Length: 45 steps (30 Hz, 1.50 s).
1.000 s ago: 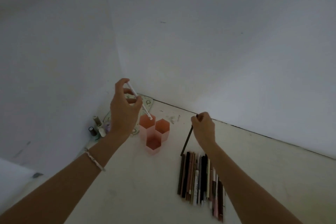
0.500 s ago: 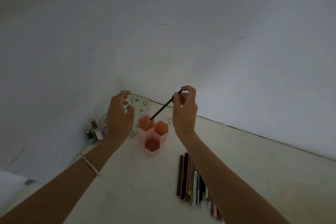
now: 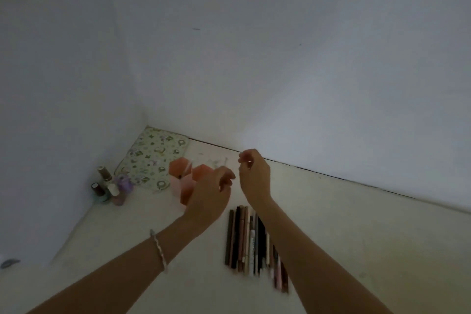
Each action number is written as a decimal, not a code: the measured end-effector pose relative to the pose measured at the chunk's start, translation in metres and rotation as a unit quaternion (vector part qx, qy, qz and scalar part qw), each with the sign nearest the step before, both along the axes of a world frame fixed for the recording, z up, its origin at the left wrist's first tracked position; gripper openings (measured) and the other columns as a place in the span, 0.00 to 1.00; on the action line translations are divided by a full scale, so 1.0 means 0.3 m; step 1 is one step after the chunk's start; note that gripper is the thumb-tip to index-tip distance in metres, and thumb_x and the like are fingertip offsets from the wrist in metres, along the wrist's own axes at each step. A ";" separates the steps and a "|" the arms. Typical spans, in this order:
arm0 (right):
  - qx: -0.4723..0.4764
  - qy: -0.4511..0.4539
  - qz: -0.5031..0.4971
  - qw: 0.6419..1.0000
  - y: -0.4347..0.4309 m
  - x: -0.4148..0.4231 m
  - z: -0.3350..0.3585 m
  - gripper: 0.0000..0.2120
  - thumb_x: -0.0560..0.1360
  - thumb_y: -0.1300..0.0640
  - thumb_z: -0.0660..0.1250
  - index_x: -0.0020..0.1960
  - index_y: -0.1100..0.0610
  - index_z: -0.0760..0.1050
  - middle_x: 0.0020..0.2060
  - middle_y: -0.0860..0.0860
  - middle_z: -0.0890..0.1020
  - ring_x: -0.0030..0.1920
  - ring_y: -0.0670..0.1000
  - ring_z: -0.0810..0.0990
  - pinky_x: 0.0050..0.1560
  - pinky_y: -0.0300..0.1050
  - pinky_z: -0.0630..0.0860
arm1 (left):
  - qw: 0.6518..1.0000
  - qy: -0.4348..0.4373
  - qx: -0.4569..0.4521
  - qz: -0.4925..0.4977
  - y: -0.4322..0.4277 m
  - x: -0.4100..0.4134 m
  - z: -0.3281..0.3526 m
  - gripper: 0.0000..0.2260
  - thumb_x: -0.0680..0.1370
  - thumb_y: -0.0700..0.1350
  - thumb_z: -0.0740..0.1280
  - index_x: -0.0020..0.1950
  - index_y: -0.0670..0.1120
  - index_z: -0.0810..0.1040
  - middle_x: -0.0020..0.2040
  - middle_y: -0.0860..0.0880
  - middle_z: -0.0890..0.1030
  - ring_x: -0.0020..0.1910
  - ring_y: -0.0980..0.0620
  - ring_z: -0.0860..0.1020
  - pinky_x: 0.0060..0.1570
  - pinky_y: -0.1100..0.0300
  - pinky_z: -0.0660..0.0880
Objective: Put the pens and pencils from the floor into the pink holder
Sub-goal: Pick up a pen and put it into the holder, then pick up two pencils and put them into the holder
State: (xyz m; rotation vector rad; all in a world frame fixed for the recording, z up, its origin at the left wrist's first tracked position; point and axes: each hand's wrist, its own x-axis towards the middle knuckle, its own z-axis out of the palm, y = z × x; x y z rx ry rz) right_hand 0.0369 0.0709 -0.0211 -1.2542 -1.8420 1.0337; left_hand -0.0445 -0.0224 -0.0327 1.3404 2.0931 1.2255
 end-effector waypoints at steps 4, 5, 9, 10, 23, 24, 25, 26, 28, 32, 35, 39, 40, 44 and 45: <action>-0.065 -0.027 -0.018 0.997 0.023 0.146 -0.040 0.08 0.76 0.66 0.62 0.48 0.56 0.77 0.42 0.48 0.81 0.40 0.57 0.83 0.42 0.47 0.79 | 0.966 0.024 -0.254 -0.048 0.037 0.120 -0.123 0.10 0.78 0.38 0.61 0.58 0.45 0.73 0.52 0.47 0.79 0.51 0.48 0.79 0.50 0.57 0.77; -0.072 -0.037 -0.015 0.997 0.025 0.170 -0.052 0.08 0.76 0.66 0.62 0.48 0.55 0.77 0.42 0.48 0.81 0.40 0.57 0.83 0.42 0.47 0.79 | 0.949 0.038 -0.311 -0.042 0.038 0.130 -0.148 0.11 0.78 0.38 0.61 0.60 0.43 0.72 0.56 0.45 0.78 0.55 0.46 0.78 0.51 0.56 0.75; -0.092 -0.046 -0.005 0.995 0.020 0.241 -0.096 0.09 0.76 0.65 0.62 0.47 0.53 0.76 0.43 0.49 0.81 0.38 0.56 0.82 0.39 0.45 0.78 | 0.923 0.061 -0.380 -0.011 0.031 0.160 -0.223 0.13 0.80 0.39 0.59 0.64 0.40 0.67 0.61 0.42 0.76 0.59 0.43 0.77 0.55 0.54 0.74; -0.096 -0.046 -0.004 0.994 0.019 0.254 -0.106 0.09 0.76 0.66 0.62 0.47 0.53 0.76 0.43 0.49 0.81 0.38 0.55 0.82 0.38 0.43 0.77 | 0.924 0.059 -0.378 0.002 0.034 0.165 -0.237 0.13 0.80 0.39 0.58 0.64 0.40 0.67 0.61 0.42 0.76 0.59 0.43 0.77 0.54 0.54 0.74; -0.071 -0.208 0.078 0.972 -0.012 0.217 -0.182 0.07 0.76 0.61 0.63 0.50 0.56 0.78 0.44 0.48 0.80 0.42 0.48 0.80 0.44 0.39 0.78 | 0.983 -0.034 -0.149 0.105 0.099 0.019 -0.071 0.11 0.76 0.38 0.70 0.58 0.42 0.76 0.49 0.46 0.82 0.42 0.54 0.79 0.40 0.65 0.75; -0.060 -0.261 0.103 0.958 -0.029 0.197 -0.194 0.06 0.76 0.59 0.63 0.49 0.58 0.79 0.44 0.50 0.81 0.45 0.50 0.80 0.47 0.44 0.79 | 0.986 -0.034 -0.111 0.119 0.102 -0.003 -0.029 0.12 0.76 0.38 0.70 0.59 0.43 0.76 0.48 0.46 0.82 0.42 0.55 0.78 0.41 0.65 0.74; -0.043 -0.312 0.128 0.940 -0.043 0.172 -0.205 0.08 0.76 0.57 0.64 0.46 0.60 0.79 0.43 0.52 0.81 0.47 0.52 0.80 0.50 0.47 0.79 | 0.988 -0.038 -0.077 0.129 0.103 -0.026 0.006 0.13 0.76 0.38 0.70 0.61 0.43 0.76 0.48 0.47 0.81 0.42 0.54 0.79 0.42 0.64 0.75; -0.020 -0.360 0.149 0.921 -0.061 0.154 -0.221 0.11 0.77 0.54 0.64 0.42 0.61 0.77 0.41 0.52 0.80 0.48 0.54 0.80 0.51 0.49 0.78 | 0.989 -0.052 -0.050 0.133 0.099 -0.039 0.030 0.16 0.77 0.37 0.69 0.63 0.44 0.74 0.48 0.47 0.81 0.43 0.53 0.79 0.42 0.63 0.76; 0.035 -0.439 0.173 0.881 -0.091 0.120 -0.254 0.15 0.78 0.47 0.61 0.41 0.58 0.75 0.41 0.54 0.77 0.50 0.55 0.76 0.53 0.47 0.73 | 0.986 -0.093 -0.009 0.134 0.084 -0.057 0.063 0.22 0.77 0.35 0.68 0.69 0.48 0.70 0.47 0.48 0.78 0.43 0.52 0.80 0.42 0.60 0.79; 0.090 -0.491 0.179 0.847 -0.142 0.077 -0.306 0.12 0.78 0.51 0.60 0.47 0.58 0.78 0.48 0.54 0.78 0.53 0.55 0.74 0.53 0.48 0.69 | 0.983 -0.096 0.048 0.148 0.049 -0.075 0.081 0.21 0.77 0.33 0.67 0.67 0.50 0.73 0.43 0.54 0.76 0.40 0.58 0.79 0.38 0.68 0.80; 0.020 -0.399 0.129 0.908 -0.157 0.054 -0.292 0.11 0.75 0.52 0.61 0.37 0.57 0.75 0.40 0.52 0.77 0.46 0.52 0.75 0.47 0.47 0.73 | 0.978 -0.065 0.096 0.173 0.026 -0.113 0.116 0.18 0.76 0.34 0.67 0.63 0.49 0.74 0.44 0.56 0.77 0.43 0.61 0.78 0.38 0.71 0.78; -0.102 -0.109 0.014 0.989 -0.081 0.016 -0.161 0.09 0.76 0.55 0.63 0.37 0.56 0.72 0.32 0.50 0.76 0.33 0.50 0.75 0.33 0.43 0.73 | 0.935 -0.027 0.230 0.267 -0.008 -0.254 0.194 0.19 0.75 0.33 0.67 0.63 0.48 0.74 0.51 0.49 0.80 0.46 0.57 0.79 0.46 0.65 0.80; -0.095 -0.050 -0.003 0.994 -0.052 0.019 -0.122 0.07 0.76 0.57 0.62 0.40 0.56 0.72 0.32 0.50 0.76 0.32 0.48 0.73 0.30 0.41 0.71 | 0.927 -0.020 0.246 0.282 -0.013 -0.281 0.199 0.19 0.75 0.33 0.66 0.63 0.49 0.74 0.52 0.48 0.80 0.46 0.57 0.79 0.46 0.65 0.80; -0.029 0.108 -0.038 0.993 0.000 -0.018 0.014 0.05 0.79 0.57 0.61 0.44 0.53 0.71 0.30 0.46 0.74 0.24 0.39 0.69 0.24 0.33 0.66 | 0.937 0.007 0.216 0.276 -0.029 -0.333 0.149 0.19 0.76 0.32 0.65 0.64 0.47 0.73 0.55 0.45 0.78 0.50 0.53 0.79 0.48 0.57 0.81; -0.015 0.129 -0.035 0.991 0.000 -0.032 0.033 0.03 0.80 0.58 0.61 0.47 0.53 0.71 0.30 0.45 0.74 0.24 0.39 0.69 0.25 0.32 0.66 | 0.944 0.003 0.197 0.264 -0.027 -0.333 0.123 0.18 0.76 0.32 0.65 0.64 0.46 0.73 0.55 0.44 0.79 0.50 0.51 0.79 0.50 0.55 0.81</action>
